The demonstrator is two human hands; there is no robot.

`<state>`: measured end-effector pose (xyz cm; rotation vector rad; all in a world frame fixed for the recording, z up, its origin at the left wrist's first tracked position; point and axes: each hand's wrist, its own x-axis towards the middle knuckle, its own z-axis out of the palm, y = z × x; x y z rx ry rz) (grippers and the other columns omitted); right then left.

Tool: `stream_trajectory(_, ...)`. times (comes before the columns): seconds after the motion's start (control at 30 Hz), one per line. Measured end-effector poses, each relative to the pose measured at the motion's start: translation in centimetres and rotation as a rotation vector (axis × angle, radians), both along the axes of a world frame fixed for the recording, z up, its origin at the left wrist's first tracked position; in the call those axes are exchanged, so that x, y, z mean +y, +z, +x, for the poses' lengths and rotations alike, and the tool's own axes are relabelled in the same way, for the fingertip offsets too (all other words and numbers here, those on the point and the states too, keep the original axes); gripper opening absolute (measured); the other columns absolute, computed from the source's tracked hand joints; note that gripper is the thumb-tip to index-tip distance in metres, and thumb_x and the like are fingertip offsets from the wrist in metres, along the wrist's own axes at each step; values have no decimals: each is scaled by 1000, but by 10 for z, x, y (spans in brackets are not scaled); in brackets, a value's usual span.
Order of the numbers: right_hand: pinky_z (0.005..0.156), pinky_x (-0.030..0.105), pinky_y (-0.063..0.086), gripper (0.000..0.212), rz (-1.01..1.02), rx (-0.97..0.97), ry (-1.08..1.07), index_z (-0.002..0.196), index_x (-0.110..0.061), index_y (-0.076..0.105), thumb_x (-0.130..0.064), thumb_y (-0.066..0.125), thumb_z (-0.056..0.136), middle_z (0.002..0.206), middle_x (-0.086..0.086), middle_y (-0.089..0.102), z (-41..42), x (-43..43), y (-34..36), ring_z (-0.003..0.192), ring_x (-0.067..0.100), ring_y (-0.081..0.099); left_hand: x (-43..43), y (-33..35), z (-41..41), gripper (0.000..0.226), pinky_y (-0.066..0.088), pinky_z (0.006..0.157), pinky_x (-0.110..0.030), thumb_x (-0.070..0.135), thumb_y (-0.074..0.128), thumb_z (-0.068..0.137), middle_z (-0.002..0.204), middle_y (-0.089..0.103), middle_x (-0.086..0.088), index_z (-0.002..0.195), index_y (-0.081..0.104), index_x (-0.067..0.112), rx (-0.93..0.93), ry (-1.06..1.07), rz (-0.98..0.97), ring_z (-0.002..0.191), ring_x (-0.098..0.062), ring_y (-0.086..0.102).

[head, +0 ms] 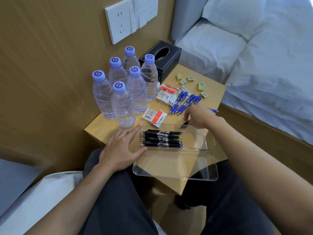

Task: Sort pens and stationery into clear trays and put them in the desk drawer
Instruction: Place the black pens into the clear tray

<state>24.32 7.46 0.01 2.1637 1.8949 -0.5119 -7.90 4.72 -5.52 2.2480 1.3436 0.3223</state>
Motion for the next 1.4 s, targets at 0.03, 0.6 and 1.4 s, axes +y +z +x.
stream_trajectory(0.03, 57, 26, 46, 22, -12, 0, -2, 101, -23, 72, -7, 66, 88, 101, -1, 66, 1, 1, -2, 85, 18, 61, 0, 0, 0, 85, 33, 110, -36, 71, 53, 85, 140, 48, 14, 155, 9, 53, 0, 1, 2, 132, -10, 40)
stream_trajectory(0.6, 79, 40, 56, 10, 195, 89, 105, 101, -22, 64, -25, 68, 92, 107, -2, 60, -11, -4, 19, 94, 21, 59, 1, 0, 1, 84, 35, 109, -37, 72, 53, 84, 134, 49, 15, 154, 9, 54, 4, 5, -4, 127, -10, 41)
stream_trajectory(1.4, 76, 37, 52, 19, 84, 368, 218, 98, -16, 76, -29, 62, 95, 97, 2, 72, -106, -42, -5, 89, 22, 63, 1, -2, 1, 84, 36, 110, -41, 73, 48, 83, 131, 50, 14, 155, 9, 52, 12, -5, -1, 128, -13, 42)
